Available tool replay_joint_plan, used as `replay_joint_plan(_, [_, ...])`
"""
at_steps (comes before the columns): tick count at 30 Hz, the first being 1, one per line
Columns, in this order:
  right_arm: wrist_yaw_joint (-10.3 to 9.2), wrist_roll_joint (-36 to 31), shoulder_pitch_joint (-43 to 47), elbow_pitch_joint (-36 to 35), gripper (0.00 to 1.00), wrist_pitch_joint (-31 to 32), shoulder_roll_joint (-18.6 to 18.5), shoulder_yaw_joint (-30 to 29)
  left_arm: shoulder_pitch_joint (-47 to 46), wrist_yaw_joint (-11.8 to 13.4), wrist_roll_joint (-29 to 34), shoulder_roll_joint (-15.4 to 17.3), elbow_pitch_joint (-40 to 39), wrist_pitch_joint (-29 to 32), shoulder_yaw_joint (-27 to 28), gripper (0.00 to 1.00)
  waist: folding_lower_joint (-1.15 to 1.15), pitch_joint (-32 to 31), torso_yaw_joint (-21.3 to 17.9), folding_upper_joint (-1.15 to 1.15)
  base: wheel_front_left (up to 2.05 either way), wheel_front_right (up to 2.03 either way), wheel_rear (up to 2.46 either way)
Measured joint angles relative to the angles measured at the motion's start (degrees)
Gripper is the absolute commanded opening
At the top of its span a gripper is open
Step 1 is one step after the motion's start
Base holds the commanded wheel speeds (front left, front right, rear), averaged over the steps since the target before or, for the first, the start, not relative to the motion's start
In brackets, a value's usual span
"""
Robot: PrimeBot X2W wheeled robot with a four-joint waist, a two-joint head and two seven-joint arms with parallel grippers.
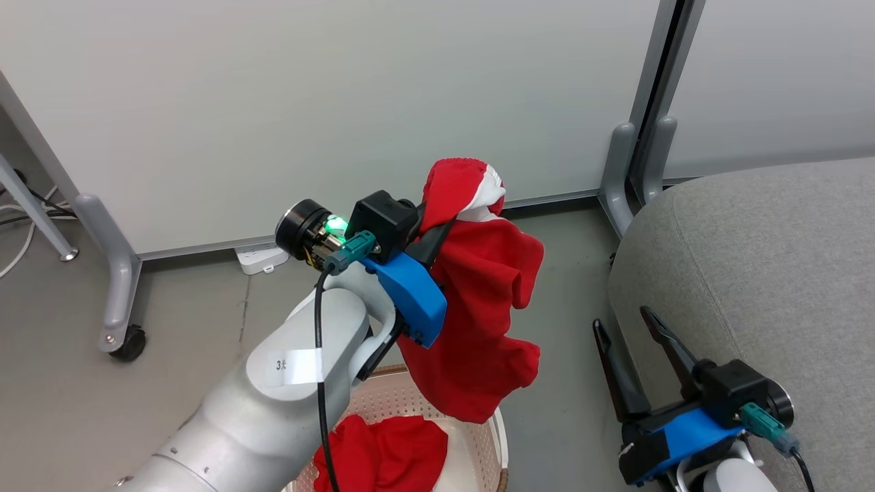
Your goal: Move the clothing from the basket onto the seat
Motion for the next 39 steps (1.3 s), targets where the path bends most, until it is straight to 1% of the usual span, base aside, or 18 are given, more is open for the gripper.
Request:
replay_joint_plan(2, [0.00, -0.2, -1.7, -0.8, 1.00, 0.0, -0.5, 2.4, 0.0, 0.0, -0.1, 0.0, 0.0, 0.0, -0.2, 0.00, 0.00, 0.3, 0.0, 0.00, 0.00, 0.00, 0.00])
replay_joint_plan(3, [0.00, -0.2, -1.7, -0.8, 1.00, 0.0, -0.5, 2.4, 0.0, 0.0, -0.1, 0.0, 0.0, 0.0, -0.2, 0.00, 0.00, 0.3, 0.0, 0.00, 0.00, 0.00, 0.00])
replay_joint_plan(5, [0.00, -0.2, -3.4, -1.5, 1.00, 0.0, -0.9, 4.5, 0.0, 0.0, -0.2, -0.1, 0.0, 0.0, -0.3, 0.00, 0.00, 0.5, 0.2, 0.00, 0.00, 0.00, 0.00])
replay_joint_plan(10, [0.01, 0.1, -5.5, -2.4, 1.00, 0.0, -1.4, 7.3, -0.1, 0.0, -0.2, -0.3, 0.1, 0.0, -0.7, 0.00, 0.01, 0.8, 0.6, 0.00, 0.00, 0.00, 0.00])
replay_joint_plan(13, [0.00, 0.5, -6.7, -3.1, 1.00, 0.0, -1.6, 10.3, -0.3, 0.0, -0.2, -0.7, 0.2, 0.0, -1.0, 0.00, 0.01, 1.0, 1.2, 0.00, 0.00, 0.00, 0.00])
replay_joint_plan(16, [0.01, 0.6, -7.4, -3.1, 1.00, 0.0, -1.8, 11.7, -0.4, 0.0, -0.2, -0.8, 0.3, 0.0, -1.2, 0.00, 0.01, 1.1, 1.4, 0.00, 0.00, 0.00, 0.00])
replay_joint_plan(17, [0.00, 0.6, -8.1, -2.5, 1.00, 0.0, -2.0, 13.3, -0.6, 0.0, -0.2, -1.1, 0.3, 0.0, -1.3, 0.00, 0.01, 1.3, 1.7, 0.00, 0.00, 0.00, 0.00])
replay_joint_plan(18, [0.00, 0.6, -8.1, -2.5, 1.00, 0.0, -2.0, 13.3, -0.6, 0.0, -0.2, -1.1, 0.3, 0.0, -1.3, 0.00, 0.01, 1.3, 1.7, 0.00, 0.00, 0.00, 0.00])
replay_joint_plan(25, [0.01, 0.7, -13.6, 1.6, 1.00, 0.0, -1.7, 16.2, -1.5, -0.1, 0.1, -1.8, 0.4, 0.0, -2.0, 0.00, 0.01, 2.4, 2.5, 0.00, 0.00, 0.00, 0.00])
replay_joint_plan(27, [0.01, 0.4, -16.2, 4.3, 1.00, 0.0, -1.5, 17.0, -2.0, -0.1, 0.1, -2.2, 0.4, 0.0, -2.3, 0.00, 0.01, 3.0, 2.9, 0.00, 0.00, 0.00, 0.00])
replay_joint_plan(28, [0.01, 0.4, -16.2, 4.3, 1.00, 0.0, -1.5, 17.0, -2.0, -0.1, 0.1, -2.2, 0.4, 0.0, -2.3, 0.00, 0.01, 3.0, 2.9, 0.00, 0.00, 0.00, 0.00])
replay_joint_plan(29, [0.01, -0.1, -18.1, 6.4, 1.00, 0.0, -1.4, 17.4, -2.5, -0.1, 0.2, -2.4, 0.4, 0.0, -2.4, 0.00, 0.01, 3.4, 3.2, 0.00, 0.00, 0.00, 0.00])
replay_joint_plan(30, [0.01, -0.1, -18.1, 6.4, 1.00, 0.0, -1.4, 17.4, -2.5, -0.1, 0.2, -2.4, 0.4, 0.0, -2.4, 0.00, 0.01, 3.4, 3.2, 0.00, 0.00, 0.00, 0.00])
replay_joint_plan(31, [0.01, -0.3, -19.7, 8.4, 1.00, 0.0, -1.3, 17.7, -2.8, -0.1, 0.2, -2.6, 0.3, -0.1, -2.6, 0.00, 0.01, 3.8, 3.5, 0.00, 0.00, 0.00, 0.00])
replay_joint_plan(39, [0.01, -2.3, -24.4, 16.1, 1.00, 0.0, -0.3, 17.9, -4.2, -0.3, 0.6, -3.6, 0.2, -0.1, -3.3, 0.00, 0.01, 5.6, 4.7, 0.00, 0.00, 0.00, 0.00])
